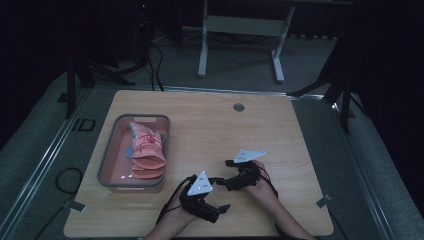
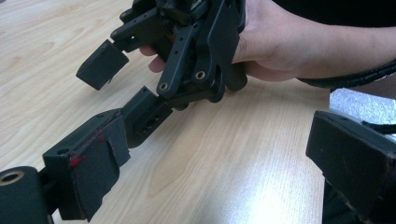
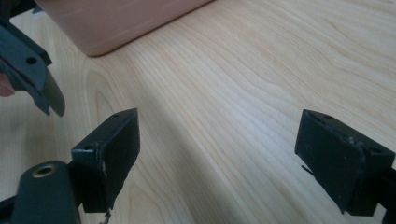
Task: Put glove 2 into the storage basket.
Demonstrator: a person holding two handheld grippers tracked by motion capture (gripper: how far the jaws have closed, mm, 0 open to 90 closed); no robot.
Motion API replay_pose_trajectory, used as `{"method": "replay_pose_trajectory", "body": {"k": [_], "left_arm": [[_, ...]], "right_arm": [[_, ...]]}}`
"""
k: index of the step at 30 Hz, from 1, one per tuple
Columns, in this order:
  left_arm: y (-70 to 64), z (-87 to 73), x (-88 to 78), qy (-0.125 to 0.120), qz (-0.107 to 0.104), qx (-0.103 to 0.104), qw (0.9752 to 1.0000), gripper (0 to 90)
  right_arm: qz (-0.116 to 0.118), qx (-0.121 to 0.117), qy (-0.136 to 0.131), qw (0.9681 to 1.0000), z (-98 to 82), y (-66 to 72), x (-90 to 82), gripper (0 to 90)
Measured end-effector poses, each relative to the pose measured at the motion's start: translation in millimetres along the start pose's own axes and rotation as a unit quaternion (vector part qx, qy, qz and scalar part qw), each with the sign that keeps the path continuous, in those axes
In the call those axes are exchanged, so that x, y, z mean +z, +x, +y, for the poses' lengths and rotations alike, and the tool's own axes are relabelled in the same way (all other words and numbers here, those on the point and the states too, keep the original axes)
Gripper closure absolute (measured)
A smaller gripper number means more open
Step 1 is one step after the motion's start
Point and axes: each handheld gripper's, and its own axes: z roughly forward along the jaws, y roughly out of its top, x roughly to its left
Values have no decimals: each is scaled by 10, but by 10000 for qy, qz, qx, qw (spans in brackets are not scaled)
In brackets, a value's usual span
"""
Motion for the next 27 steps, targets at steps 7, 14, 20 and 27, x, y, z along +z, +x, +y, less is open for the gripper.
{"method": "replay_pose_trajectory", "body": {"k": [7, 14, 20, 27], "left_arm": [[-23, -94, 88, 28, -38, 65, 10000, 57], [-13, -165, 147, 32, 29, 53, 10000, 57], [-15, -220, 185, 132, 80, 86, 9998, 57], [3, -229, 177, 119, 76, -19, 9999, 57]], "right_arm": [[-45, 23, 49, 10000, -122, -5, -67, 138], [-151, -18, 78, 9999, -240, -5, -108, 136], [-226, -46, 14, 9997, -281, 5, -156, 136], [-262, 1, -25, 9997, -293, -28, -161, 136]]}}
